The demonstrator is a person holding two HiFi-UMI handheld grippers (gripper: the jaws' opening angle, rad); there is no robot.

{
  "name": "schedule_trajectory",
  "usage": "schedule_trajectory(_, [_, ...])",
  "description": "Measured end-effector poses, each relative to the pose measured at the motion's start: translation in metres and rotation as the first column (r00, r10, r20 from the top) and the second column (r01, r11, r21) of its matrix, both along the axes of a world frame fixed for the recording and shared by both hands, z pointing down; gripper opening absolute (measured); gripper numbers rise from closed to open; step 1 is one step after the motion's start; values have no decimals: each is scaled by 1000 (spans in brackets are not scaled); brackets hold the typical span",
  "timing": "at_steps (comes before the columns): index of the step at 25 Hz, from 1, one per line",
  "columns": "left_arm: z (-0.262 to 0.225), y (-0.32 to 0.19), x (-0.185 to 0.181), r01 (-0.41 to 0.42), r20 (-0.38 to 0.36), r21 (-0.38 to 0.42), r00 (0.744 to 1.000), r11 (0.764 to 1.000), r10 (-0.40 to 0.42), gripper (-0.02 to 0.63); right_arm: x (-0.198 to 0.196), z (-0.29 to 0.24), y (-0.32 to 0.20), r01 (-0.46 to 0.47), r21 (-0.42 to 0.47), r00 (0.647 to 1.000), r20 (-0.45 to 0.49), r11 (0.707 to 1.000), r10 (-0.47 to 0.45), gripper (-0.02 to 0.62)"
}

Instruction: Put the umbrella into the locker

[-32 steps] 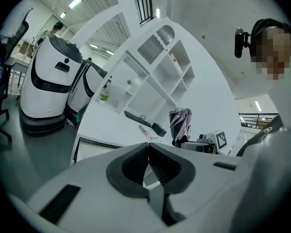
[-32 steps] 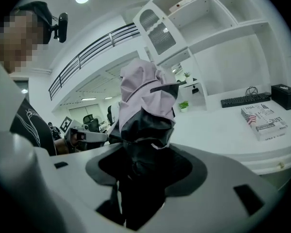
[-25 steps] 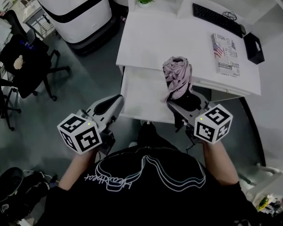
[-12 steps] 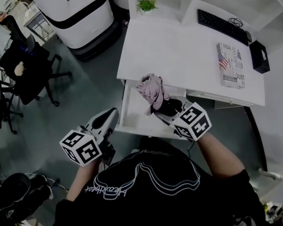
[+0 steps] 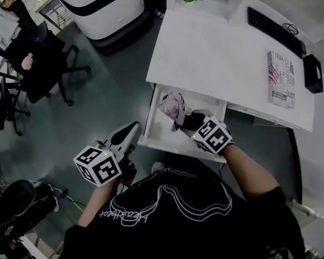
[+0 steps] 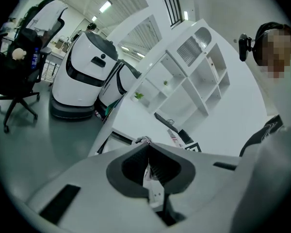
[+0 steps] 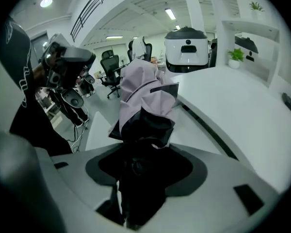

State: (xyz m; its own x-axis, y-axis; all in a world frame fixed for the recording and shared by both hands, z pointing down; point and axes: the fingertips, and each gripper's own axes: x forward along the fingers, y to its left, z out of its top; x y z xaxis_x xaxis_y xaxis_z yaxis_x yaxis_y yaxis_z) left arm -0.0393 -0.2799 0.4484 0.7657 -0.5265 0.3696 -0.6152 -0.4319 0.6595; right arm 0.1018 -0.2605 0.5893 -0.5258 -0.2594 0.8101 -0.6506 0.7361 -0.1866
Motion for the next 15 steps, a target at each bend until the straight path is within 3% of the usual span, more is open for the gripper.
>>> schedule_trajectory(15, [43,9,-14,45,32,-116,999,992,-41,6,-4,126,0,121,-116,969,-203,986,-143,242])
